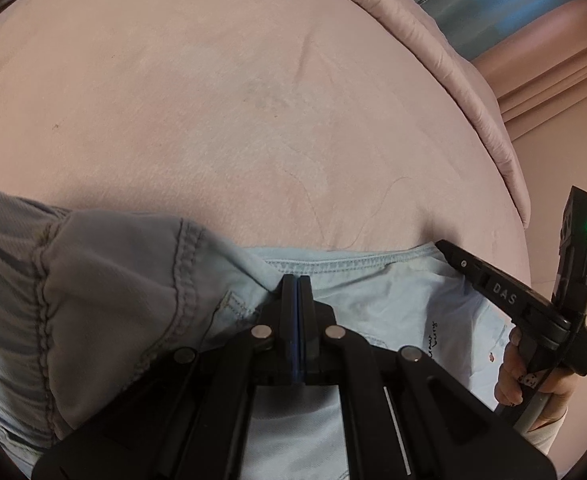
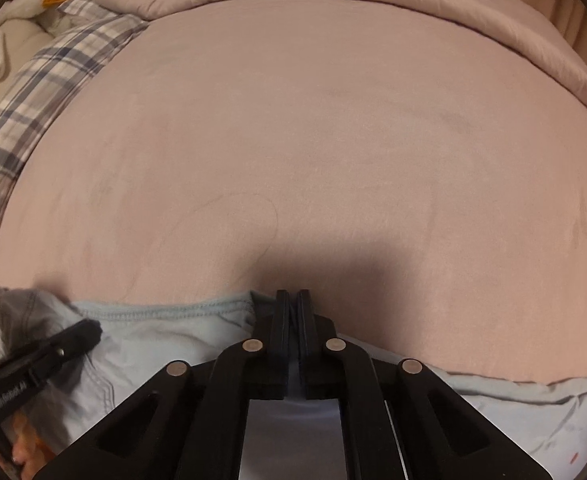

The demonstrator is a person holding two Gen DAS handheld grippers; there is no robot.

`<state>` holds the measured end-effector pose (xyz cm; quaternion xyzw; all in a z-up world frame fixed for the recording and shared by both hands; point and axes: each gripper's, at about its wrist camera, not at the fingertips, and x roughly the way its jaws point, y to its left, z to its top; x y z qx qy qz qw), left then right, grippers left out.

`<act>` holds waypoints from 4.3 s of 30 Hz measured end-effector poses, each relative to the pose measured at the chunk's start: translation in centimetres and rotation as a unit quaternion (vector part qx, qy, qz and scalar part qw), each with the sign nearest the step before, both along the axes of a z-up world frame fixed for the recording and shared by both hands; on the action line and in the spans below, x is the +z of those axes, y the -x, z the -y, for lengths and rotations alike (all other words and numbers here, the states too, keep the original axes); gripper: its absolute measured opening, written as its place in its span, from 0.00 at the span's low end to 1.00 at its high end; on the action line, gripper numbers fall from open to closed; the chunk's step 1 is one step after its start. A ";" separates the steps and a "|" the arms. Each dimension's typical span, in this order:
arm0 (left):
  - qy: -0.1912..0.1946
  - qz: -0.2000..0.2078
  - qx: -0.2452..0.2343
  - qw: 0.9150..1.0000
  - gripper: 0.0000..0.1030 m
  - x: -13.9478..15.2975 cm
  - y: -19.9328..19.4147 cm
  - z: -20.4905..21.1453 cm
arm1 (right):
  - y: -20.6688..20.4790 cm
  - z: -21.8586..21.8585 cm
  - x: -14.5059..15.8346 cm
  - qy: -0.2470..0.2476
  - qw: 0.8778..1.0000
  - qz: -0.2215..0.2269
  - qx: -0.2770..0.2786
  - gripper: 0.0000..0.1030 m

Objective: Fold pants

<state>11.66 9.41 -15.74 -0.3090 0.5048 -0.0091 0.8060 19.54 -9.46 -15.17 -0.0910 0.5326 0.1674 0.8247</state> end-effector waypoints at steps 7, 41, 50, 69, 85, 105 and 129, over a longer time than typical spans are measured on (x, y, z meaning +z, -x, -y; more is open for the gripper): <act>0.013 -0.004 0.005 1.000 0.03 0.6 0.2 -0.4 | -0.4 1.6 1.8 -0.003 0.999 0.022 -0.040 0.00; -0.053 0.024 -0.095 0.994 0.66 1.5 1.4 6.7 | 3.2 11.3 -0.2 -0.031 0.985 -0.027 -0.168 0.00; -0.042 0.022 -0.087 0.995 0.66 1.5 1.8 6.3 | 3.5 13.6 0.0 -0.023 0.978 -0.018 -0.204 0.00; -0.064 0.014 -0.077 0.995 0.68 1.4 1.3 7.2 | 5.7 20.6 -0.2 -0.059 0.957 -0.005 -0.284 0.00; -0.079 0.006 -0.083 0.993 0.77 1.3 0.1 8.3 | 5.8 23.0 -0.4 -0.070 0.943 0.003 -0.326 0.00; -0.054 0.010 -0.088 0.995 0.78 1.3 0.3 7.4 | 6.3 24.4 -0.2 -0.056 0.937 0.001 -0.346 0.00; -0.046 0.004 -0.092 0.995 0.80 1.4 0.0 7.3 | 7.2 25.4 -0.4 -0.024 0.929 0.010 -0.368 0.00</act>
